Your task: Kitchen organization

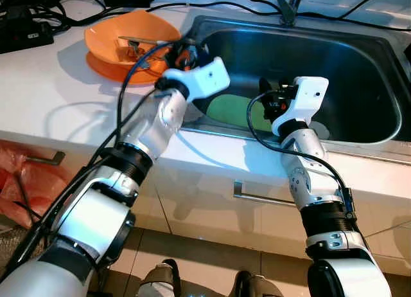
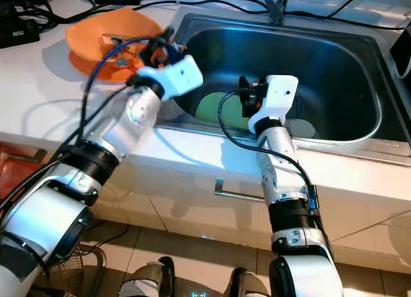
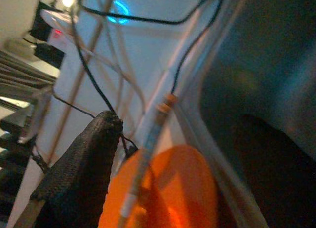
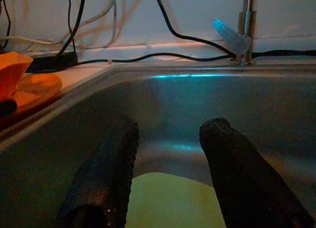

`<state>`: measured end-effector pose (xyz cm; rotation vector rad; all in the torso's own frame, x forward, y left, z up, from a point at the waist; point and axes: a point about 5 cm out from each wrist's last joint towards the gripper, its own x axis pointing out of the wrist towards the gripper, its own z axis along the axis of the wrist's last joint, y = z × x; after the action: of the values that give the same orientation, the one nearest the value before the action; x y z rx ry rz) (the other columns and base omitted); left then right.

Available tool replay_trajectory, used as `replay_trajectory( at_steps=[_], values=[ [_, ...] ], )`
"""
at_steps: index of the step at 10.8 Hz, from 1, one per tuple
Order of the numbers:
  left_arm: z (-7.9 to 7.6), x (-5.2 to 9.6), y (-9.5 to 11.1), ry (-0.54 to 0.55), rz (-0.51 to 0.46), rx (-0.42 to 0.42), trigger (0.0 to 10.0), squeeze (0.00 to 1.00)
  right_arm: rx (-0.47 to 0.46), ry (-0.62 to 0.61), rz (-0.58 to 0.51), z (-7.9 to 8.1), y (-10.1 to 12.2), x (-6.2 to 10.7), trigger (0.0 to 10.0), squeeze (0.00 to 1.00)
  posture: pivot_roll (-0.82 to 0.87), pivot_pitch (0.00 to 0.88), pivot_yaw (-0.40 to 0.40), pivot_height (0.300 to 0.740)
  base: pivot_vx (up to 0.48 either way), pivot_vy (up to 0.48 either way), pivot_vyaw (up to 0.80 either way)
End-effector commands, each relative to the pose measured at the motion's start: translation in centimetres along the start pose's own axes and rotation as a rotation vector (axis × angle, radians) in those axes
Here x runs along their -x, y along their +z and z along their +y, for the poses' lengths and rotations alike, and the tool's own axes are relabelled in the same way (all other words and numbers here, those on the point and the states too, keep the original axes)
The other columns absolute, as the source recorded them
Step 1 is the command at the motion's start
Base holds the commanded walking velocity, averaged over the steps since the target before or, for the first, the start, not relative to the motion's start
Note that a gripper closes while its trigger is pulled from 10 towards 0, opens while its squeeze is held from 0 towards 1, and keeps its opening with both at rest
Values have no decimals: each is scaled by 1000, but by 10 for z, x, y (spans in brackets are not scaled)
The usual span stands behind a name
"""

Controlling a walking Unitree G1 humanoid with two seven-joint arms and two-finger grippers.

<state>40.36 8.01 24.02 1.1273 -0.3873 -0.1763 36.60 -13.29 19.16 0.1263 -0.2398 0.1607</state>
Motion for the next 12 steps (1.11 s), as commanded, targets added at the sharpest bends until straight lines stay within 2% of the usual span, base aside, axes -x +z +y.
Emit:
replay_trajectory(
  at_steps=[1,4,7,8,9,10,11,12],
  values=[
    [4,-5,6,21,-16,-15,10000,0,-9,-2,31,0,-9,4,10000,0,36,121,2,740,0,0,0],
    [-4,-4,-7,8,32,-12,10000,0,-14,-3,31,1,-12,7,10000,0,35,82,5,740,0,0,0],
    [-3,-7,-5,38,35,-18,10000,0,-25,-6,31,3,-15,10,10000,0,20,36,13,740,0,0,0],
    [-4,-7,-5,44,35,-7,0,0,-28,-7,31,4,-15,11,10000,0,14,28,15,740,0,0,0],
    [-5,-7,-5,39,38,-1,0,0,-31,-9,30,5,-16,12,10000,0,14,27,15,740,0,0,0],
    [-7,-7,-1,38,16,28,10000,0,-33,-8,34,5,-17,14,10000,0,14,32,18,740,0,0,0],
    [-8,-7,2,40,-3,63,10000,0,-36,-8,33,6,-17,14,10000,0,19,31,14,740,0,0,0],
    [-3,-7,4,72,-14,119,10000,0,-38,-10,23,7,-13,12,10000,0,32,92,3,740,0,0,0]
  ],
)
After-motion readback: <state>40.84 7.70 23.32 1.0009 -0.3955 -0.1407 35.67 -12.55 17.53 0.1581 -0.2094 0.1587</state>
